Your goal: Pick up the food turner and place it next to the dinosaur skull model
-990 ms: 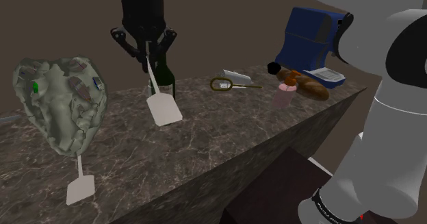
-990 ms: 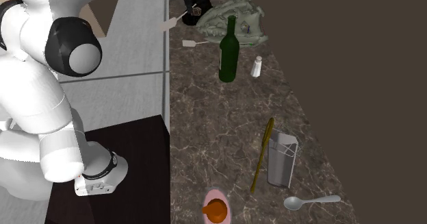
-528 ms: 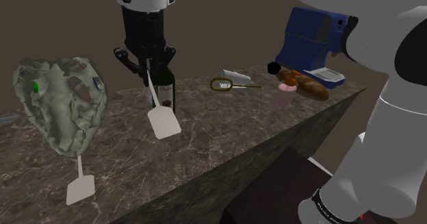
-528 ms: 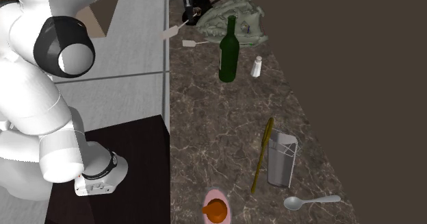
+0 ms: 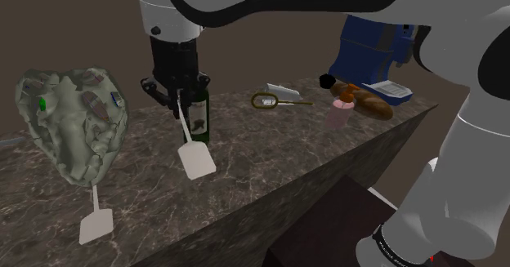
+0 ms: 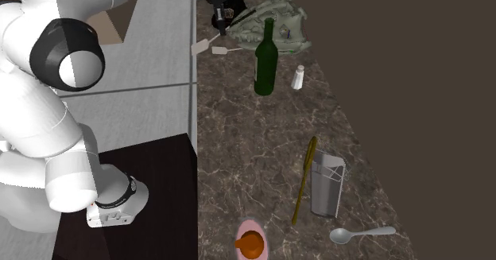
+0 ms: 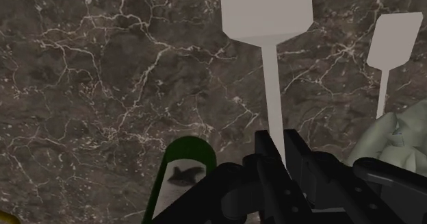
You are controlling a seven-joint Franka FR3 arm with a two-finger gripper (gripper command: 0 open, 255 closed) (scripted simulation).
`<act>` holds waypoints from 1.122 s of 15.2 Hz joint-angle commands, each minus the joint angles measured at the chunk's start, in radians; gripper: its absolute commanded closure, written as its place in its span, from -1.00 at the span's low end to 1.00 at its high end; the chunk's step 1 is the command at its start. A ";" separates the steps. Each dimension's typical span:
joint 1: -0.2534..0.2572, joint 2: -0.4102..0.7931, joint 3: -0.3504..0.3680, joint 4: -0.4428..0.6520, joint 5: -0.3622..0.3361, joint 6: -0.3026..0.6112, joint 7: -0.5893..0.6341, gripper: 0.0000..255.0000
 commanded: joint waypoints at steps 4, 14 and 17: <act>-0.007 -0.010 -0.002 -0.080 0.004 0.072 0.002 1.00; -0.013 -0.004 -0.007 -0.208 -0.004 0.204 0.013 1.00; -0.013 0.002 -0.008 -0.241 -0.009 0.242 0.018 1.00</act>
